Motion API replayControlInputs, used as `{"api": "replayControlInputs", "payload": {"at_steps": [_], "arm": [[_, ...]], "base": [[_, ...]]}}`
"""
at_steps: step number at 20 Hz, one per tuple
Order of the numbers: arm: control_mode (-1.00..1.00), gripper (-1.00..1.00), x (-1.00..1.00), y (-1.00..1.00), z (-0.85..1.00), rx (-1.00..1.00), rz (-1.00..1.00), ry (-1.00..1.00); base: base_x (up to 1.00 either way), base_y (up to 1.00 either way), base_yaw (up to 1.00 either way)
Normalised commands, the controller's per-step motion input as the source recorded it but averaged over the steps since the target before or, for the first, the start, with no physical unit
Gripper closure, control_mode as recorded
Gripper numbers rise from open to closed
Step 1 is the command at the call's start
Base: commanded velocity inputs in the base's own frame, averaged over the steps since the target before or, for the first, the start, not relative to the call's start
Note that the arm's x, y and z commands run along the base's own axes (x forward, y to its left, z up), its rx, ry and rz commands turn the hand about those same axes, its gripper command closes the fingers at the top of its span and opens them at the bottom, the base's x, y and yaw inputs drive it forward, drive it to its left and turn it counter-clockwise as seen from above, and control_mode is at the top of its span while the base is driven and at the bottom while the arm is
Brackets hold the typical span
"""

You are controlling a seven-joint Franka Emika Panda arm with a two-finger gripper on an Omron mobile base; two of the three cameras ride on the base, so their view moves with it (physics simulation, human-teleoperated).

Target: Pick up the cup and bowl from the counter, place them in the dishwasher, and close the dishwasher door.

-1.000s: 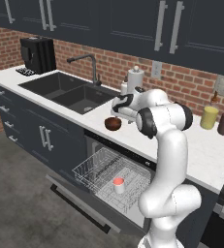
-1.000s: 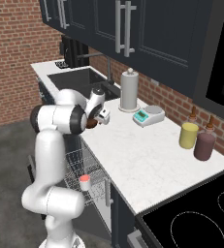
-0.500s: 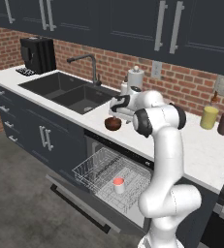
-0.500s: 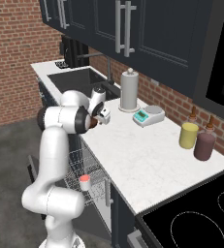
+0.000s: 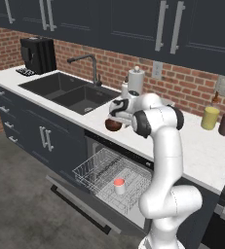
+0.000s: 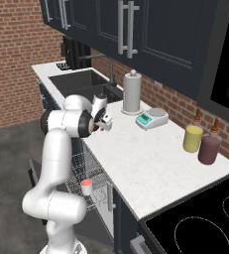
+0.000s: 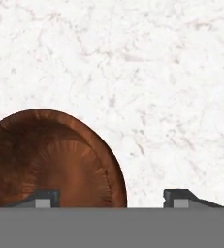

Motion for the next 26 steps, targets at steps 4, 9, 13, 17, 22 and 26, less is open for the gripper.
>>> {"api": "replayControlInputs", "payload": {"at_steps": [4,9,13,17,22,26], "arm": [[-1.00,1.00,0.00,0.12,-0.30,-0.02,0.00,0.00],[-1.00,1.00,-0.01,0.08,-0.13,0.00,0.00,0.00],[-1.00,1.00,-0.20,0.03,0.00,0.00,0.00,-0.01],[-1.00,1.00,-0.65,0.27,0.03,-0.01,-0.01,-0.11],[-1.00,1.00,-0.97,0.28,0.35,0.00,-0.13,-0.12],[-1.00,1.00,-1.00,0.43,0.18,0.00,-0.26,-0.06]], "base": [[0.00,0.00,0.00],[0.00,0.00,0.00],[0.00,0.00,0.00],[0.00,0.00,0.00],[0.00,0.00,0.00],[0.00,0.00,0.00]]}}
